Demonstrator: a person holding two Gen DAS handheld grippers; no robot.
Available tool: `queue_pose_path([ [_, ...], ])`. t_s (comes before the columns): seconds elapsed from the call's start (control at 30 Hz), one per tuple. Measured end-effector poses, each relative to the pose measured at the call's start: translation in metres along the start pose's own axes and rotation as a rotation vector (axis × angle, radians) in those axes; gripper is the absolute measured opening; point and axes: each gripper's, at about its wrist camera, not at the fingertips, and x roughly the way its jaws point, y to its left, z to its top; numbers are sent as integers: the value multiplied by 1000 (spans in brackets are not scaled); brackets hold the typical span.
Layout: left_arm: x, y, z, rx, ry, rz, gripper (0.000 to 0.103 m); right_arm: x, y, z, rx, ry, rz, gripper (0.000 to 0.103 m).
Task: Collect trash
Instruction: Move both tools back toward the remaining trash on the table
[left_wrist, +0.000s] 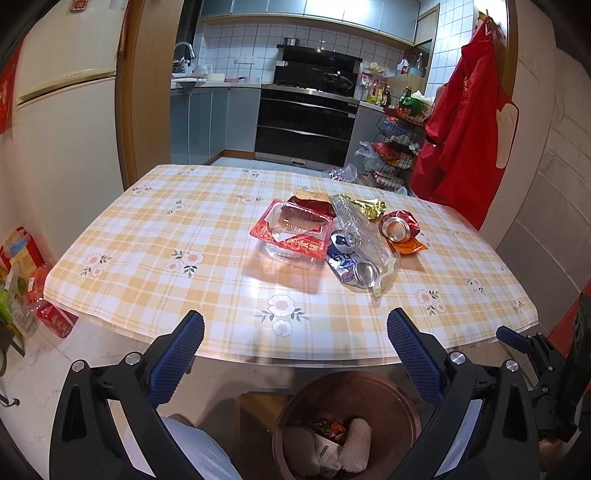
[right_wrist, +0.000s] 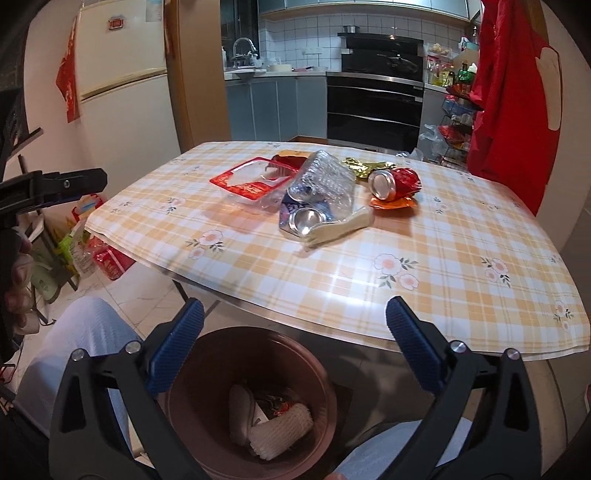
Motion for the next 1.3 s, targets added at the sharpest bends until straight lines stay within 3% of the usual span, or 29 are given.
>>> queue_pose_path([
  [0.53,44,4,-4,-16,86,12,97,32,-37,-10,88,66,-72,97],
  [0.87,89,13,6,-21,149,9,97,64,-60,2,104,87,-101,97],
  [1.07,139,40,41,-141,167,-56,97,84,-77,16,105,79,-125,97],
  [1.3,212,72,81,-280,210,-71,79,108,-99,35,118,70,-152,97],
])
